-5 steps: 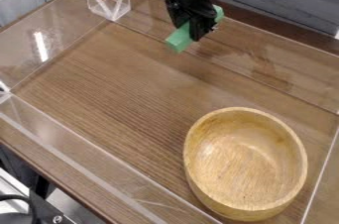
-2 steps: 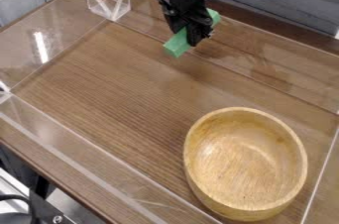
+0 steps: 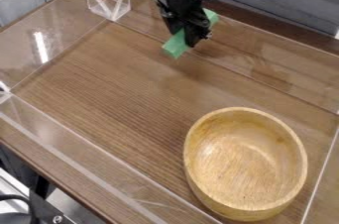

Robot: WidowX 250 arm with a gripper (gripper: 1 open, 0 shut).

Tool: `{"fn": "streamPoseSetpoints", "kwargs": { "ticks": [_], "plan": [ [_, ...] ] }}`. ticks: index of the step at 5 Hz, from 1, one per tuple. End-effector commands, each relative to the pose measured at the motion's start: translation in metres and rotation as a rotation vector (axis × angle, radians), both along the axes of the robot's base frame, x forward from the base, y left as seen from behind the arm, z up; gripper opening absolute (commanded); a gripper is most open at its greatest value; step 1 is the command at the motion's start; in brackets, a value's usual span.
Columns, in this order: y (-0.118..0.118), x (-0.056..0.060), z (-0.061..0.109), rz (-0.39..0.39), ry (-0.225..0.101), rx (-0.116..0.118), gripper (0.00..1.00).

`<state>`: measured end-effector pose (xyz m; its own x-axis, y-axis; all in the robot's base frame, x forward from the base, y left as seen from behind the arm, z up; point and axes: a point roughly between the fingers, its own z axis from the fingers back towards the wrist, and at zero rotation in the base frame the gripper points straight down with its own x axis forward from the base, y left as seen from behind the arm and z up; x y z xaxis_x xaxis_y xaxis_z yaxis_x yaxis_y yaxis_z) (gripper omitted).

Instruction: Remove the green block from inside the brown bowl and put it on the table

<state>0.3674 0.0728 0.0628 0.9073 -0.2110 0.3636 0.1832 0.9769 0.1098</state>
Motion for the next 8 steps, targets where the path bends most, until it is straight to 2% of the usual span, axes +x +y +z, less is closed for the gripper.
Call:
{"fn": "streamPoseSetpoints", "kwargs": {
  "ticks": [1, 6, 8],
  "plan": [
    [0.007, 0.005, 0.02, 0.012, -0.075, 0.015, 0.0],
    [0.011, 0.005, 0.005, 0.03, -0.105, 0.004, 0.0],
    [0.018, 0.007, -0.001, 0.04, -0.102, -0.005, 0.0]
  ]
}}
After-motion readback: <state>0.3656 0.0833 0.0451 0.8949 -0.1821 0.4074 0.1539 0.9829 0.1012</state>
